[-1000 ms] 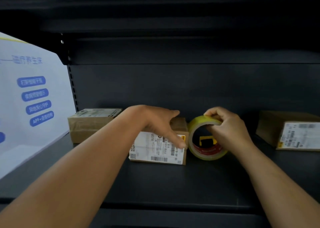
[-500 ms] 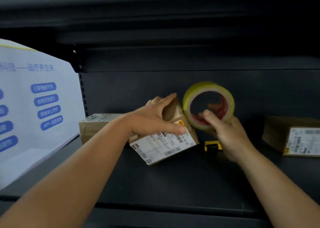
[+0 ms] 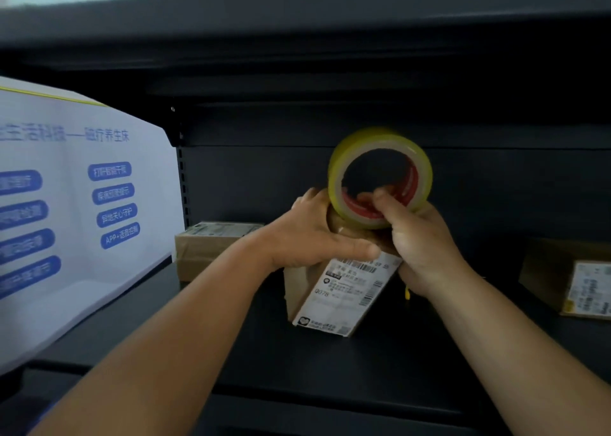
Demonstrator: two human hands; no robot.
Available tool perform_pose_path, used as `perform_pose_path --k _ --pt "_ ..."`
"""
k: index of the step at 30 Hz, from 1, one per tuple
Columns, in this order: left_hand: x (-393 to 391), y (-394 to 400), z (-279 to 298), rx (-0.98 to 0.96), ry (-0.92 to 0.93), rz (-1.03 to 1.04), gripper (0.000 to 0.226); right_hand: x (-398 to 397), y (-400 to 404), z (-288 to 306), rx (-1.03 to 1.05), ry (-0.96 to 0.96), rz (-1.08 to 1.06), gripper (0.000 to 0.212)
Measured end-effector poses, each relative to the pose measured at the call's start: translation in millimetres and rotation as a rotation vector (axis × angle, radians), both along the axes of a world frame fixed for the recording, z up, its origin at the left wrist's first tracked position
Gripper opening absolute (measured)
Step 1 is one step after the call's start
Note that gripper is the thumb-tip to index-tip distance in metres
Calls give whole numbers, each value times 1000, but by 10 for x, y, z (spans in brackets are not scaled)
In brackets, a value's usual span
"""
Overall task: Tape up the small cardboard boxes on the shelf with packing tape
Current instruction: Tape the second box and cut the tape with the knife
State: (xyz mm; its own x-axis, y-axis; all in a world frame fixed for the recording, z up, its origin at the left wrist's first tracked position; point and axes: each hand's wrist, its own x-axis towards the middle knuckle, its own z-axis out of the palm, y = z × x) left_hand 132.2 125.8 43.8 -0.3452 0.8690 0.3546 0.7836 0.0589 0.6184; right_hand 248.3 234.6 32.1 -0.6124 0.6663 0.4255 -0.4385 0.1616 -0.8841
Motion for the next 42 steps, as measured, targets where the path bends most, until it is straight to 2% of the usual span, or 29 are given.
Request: perform_pose_path --k 3,5,7,9,11,14,20,23,26,29,33,36,39,42 --pt "-34 -139 -1 -14 21 35 62 -96 -45 58 -19 -47 20 29" --pt "-34 -233 -3 -7 -2 40 61 -136 -69 85 -37 -60 31 27" --pt "-39 -292 -11 -12 -9 59 76 -152 -74 128 -81 -34 51 19" --pt "-71 -358 -40 -39 -21 82 105 -131 -12 166 -154 13 43 13" --pt "-147 -440 -110 -50 -118 94 123 -95 127 174 -167 19 -69 14" --pt "-230 -536 -210 -22 -267 63 125 -39 276 65 -73 -73 -205 20" --pt "-309 -514 -271 -6 -364 55 122 -69 346 -135 50 -224 -263 24" --pt "-283 -528 -220 -74 -272 89 120 -64 349 -150 132 -257 -317 21" --pt "-220 -505 34 -316 8 154 114 -11 344 -107 238 -246 -353 25" --pt "-111 -369 390 -535 240 133 92 21 320 -37 314 -244 -329 29" --pt "61 -80 493 -626 274 41 83 24 272 2 353 -245 -277 32" --pt "-5 -17 401 -580 254 -10 67 40 267 -23 354 -249 -256 32" --pt "-112 -143 362 -426 177 -30 80 18 217 -120 257 -250 -230 25" --pt "-179 -244 262 -215 17 -72 80 -60 158 -121 44 -119 -78 40"
